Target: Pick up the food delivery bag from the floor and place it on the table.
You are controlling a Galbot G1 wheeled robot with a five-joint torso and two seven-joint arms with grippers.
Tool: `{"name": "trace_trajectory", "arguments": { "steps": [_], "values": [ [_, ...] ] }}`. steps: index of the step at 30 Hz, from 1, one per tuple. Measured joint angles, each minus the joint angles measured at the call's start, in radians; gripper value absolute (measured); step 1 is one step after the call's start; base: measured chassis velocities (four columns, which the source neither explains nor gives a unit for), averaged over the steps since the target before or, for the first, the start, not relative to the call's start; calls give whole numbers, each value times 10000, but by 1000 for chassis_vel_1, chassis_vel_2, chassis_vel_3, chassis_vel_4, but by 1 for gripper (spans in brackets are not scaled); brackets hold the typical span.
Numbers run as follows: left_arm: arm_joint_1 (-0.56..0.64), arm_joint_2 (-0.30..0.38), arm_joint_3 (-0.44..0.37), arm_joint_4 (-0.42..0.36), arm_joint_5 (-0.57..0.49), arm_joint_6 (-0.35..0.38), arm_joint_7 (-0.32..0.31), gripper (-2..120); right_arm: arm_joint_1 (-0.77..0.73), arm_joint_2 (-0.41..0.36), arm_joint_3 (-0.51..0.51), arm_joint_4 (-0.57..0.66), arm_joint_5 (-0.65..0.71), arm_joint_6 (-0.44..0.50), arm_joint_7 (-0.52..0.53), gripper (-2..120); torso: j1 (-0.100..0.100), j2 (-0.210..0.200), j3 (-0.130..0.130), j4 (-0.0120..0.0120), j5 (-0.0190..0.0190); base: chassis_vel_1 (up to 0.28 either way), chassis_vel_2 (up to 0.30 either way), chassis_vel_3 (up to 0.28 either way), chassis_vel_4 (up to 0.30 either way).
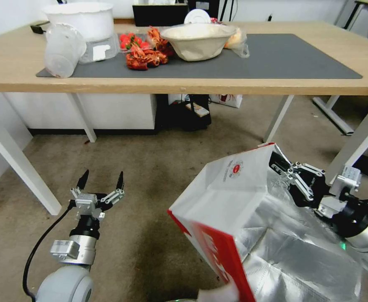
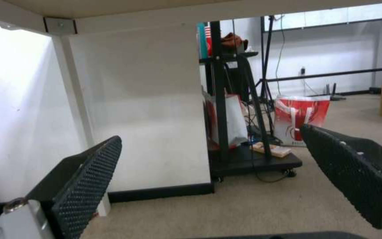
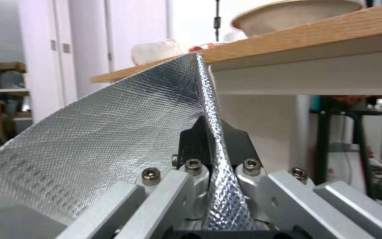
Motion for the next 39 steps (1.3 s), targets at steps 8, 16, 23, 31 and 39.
{"name": "trace_trajectory", "arguments": {
  "steps": [8,16,23,31,39],
  "values": [
    [84,47,-13,-105,-132,6,44,100,72,-7,213,-179,483,-284,-1156,0,0,0,0,0,2,0,0,0,0],
    [145,68,-81,-124,-163,-193,299,100,171,-36,350,-293,832,-435,-1689,0,16,219,189,-1,0,0,0,0,0],
    [206,69,-85,-185,-116,-193,228,100,125,-28,424,-315,883,-459,-1845,0,21,500,466,0,0,0,0,0,0],
    [304,70,-78,-458,-87,46,34,100,137,-23,511,-337,966,-534,-2080,0,63,847,776,0,0,0,0,0,0],
    [405,63,-83,-601,-23,142,-42,100,49,-8,643,-335,1006,-548,-2177,0,120,1188,1061,-1,1,0,0,0,0]
  ]
}}
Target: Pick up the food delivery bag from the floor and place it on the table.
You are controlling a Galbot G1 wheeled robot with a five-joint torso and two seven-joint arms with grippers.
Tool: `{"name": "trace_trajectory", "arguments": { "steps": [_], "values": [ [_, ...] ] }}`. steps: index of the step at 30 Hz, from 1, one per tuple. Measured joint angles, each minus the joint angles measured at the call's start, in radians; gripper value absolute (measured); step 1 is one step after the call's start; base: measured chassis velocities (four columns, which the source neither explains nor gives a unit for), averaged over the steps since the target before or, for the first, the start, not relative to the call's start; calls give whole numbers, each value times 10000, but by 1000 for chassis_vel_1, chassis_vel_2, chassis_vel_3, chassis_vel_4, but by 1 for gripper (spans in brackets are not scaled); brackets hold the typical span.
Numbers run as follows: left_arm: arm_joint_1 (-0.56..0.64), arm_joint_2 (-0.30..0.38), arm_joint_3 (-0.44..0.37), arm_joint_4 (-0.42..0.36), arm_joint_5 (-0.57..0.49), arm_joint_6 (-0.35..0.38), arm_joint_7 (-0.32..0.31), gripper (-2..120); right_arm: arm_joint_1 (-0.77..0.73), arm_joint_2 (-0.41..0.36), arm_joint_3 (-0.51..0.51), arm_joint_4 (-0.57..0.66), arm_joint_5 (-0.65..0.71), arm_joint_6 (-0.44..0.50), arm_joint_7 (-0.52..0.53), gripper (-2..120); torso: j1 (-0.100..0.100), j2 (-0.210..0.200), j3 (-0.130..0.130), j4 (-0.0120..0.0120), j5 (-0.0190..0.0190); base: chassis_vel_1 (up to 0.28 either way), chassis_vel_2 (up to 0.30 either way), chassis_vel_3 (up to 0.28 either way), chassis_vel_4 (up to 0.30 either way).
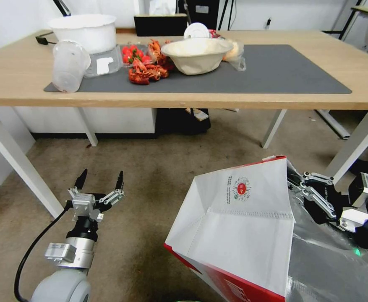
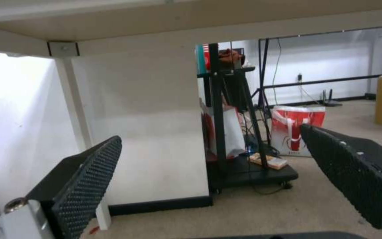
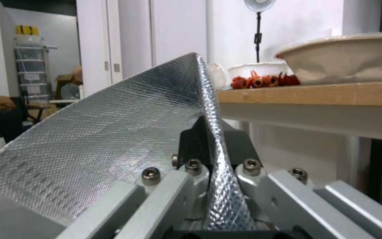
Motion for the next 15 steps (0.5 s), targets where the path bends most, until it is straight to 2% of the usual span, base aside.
{"name": "trace_trajectory", "arguments": {
  "steps": [15],
  "values": [
    [111,-31,-13,-78,51,3,-61,100,23,7,42,-53,74,-48,-245,0,131,618,488,1,0,0,0,0,0]
  ]
}}
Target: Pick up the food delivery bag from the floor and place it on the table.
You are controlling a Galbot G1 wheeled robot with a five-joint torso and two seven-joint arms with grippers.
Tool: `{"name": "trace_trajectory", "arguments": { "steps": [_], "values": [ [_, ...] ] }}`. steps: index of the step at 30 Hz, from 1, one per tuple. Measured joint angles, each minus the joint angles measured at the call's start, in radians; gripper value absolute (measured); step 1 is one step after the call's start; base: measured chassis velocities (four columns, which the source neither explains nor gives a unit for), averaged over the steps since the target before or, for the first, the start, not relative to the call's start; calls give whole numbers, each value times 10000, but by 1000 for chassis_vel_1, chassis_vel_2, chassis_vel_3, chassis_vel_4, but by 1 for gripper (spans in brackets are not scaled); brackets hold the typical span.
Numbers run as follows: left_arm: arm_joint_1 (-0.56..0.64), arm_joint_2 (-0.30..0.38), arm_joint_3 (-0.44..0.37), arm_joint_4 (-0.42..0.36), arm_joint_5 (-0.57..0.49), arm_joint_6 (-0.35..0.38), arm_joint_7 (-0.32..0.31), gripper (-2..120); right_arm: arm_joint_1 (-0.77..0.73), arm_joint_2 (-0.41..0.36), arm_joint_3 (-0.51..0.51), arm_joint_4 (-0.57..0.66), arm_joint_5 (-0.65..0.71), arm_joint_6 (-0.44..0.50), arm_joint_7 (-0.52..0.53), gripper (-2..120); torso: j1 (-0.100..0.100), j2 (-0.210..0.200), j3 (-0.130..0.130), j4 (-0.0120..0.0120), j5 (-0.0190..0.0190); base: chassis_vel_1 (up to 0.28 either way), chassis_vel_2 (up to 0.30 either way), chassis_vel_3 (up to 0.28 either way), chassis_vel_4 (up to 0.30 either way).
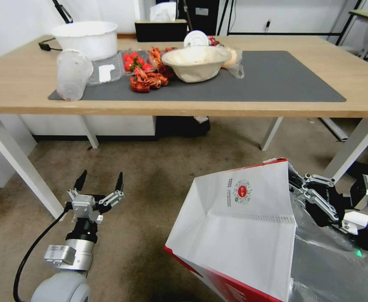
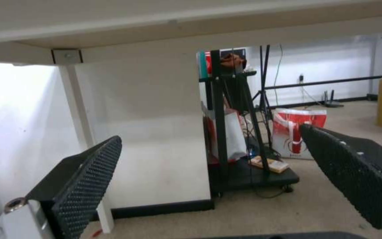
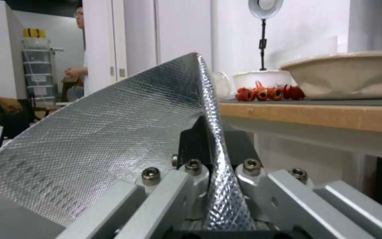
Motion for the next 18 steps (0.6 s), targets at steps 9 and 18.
{"name": "trace_trajectory", "arguments": {
  "steps": [9,18],
  "values": [
    [3,1,-14,-23,28,63,-86,100,56,30,4,-80,9,-3,-21,0,101,383,284,0,0,0,0,0,0],
    [-10,11,-28,-42,28,229,-110,100,164,58,-83,-155,9,-6,-34,0,179,683,506,0,0,0,0,0,0]
  ]
}}
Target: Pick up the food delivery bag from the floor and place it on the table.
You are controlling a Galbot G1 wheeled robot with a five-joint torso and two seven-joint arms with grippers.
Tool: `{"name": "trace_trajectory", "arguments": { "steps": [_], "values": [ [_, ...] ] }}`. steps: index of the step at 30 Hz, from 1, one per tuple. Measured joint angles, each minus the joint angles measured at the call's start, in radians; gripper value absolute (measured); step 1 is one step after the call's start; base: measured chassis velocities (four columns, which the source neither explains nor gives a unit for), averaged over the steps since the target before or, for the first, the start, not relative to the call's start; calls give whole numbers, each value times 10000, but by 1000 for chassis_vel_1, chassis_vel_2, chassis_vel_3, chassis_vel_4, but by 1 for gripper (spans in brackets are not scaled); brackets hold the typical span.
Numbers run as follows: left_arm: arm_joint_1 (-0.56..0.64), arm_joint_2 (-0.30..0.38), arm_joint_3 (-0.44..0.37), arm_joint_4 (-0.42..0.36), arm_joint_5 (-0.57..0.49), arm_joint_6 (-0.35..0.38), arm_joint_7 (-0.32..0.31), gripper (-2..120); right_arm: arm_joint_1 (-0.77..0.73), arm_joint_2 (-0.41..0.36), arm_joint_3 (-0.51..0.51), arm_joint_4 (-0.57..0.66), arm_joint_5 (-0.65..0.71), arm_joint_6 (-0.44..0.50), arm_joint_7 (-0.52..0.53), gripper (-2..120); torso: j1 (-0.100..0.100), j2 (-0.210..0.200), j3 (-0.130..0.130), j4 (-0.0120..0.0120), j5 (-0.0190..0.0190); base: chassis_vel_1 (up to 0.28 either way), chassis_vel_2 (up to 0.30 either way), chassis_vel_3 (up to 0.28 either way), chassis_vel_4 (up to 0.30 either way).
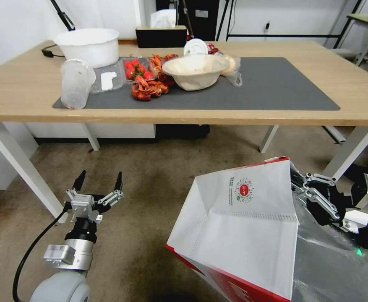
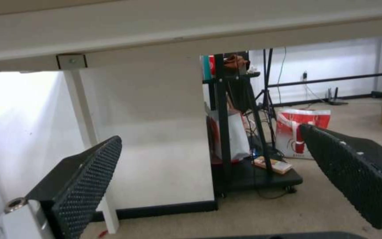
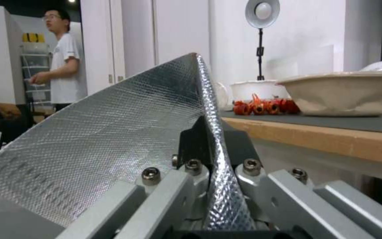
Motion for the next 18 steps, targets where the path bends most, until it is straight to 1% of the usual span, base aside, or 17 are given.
{"name": "trace_trajectory", "arguments": {
  "steps": [10,15,18],
  "values": [
    [6,27,-46,-100,71,294,-62,100,74,21,-54,-103,-72,28,-36,0,123,444,320,0,0,0,0,0,0],
    [10,36,-68,-115,93,332,-63,100,94,34,-60,-117,-84,38,-42,0,170,568,401,0,-1,0,0,0,0],
    [49,31,-74,-141,127,337,-63,100,82,122,-105,-139,-150,76,-88,0,222,759,537,0,0,0,0,0,0]
  ]
}}
